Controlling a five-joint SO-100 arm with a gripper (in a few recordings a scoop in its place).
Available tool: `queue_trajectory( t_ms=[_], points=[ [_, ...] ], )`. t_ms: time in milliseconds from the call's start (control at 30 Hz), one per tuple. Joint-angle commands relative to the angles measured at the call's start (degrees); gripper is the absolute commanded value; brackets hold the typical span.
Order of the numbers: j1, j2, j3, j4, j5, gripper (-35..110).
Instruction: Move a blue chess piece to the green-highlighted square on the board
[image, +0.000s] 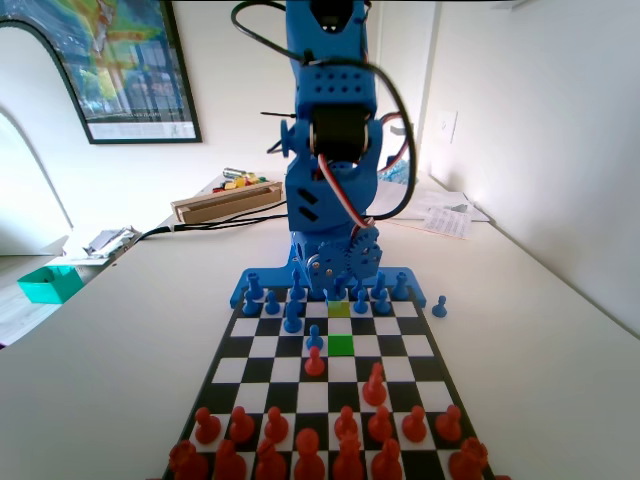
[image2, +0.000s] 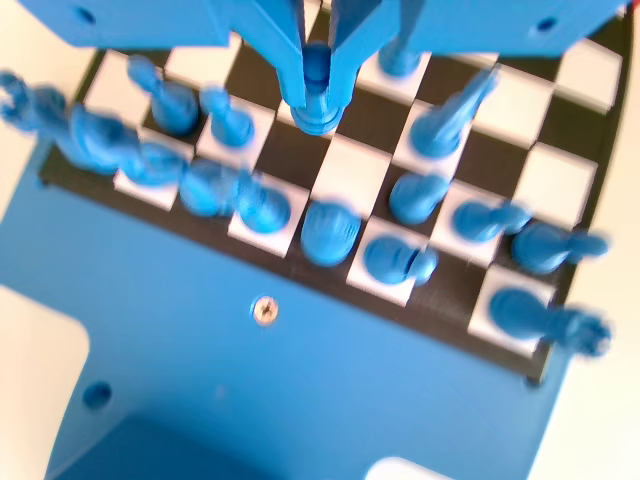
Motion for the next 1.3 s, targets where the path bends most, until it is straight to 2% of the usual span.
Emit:
queue_trajectory(
  t_ms=[0,467,867,1267],
  points=[
    [1.41,-0.35,-6.59,2.11,1.49,1],
    [1.14,-6.77,-14.59,0.26,7.91,1],
    [0.35,-8.53,-9.32,-5.45,8.0,1],
    [-0.09,-11.6,-11.78,-5.98,9.58,1]
  ],
)
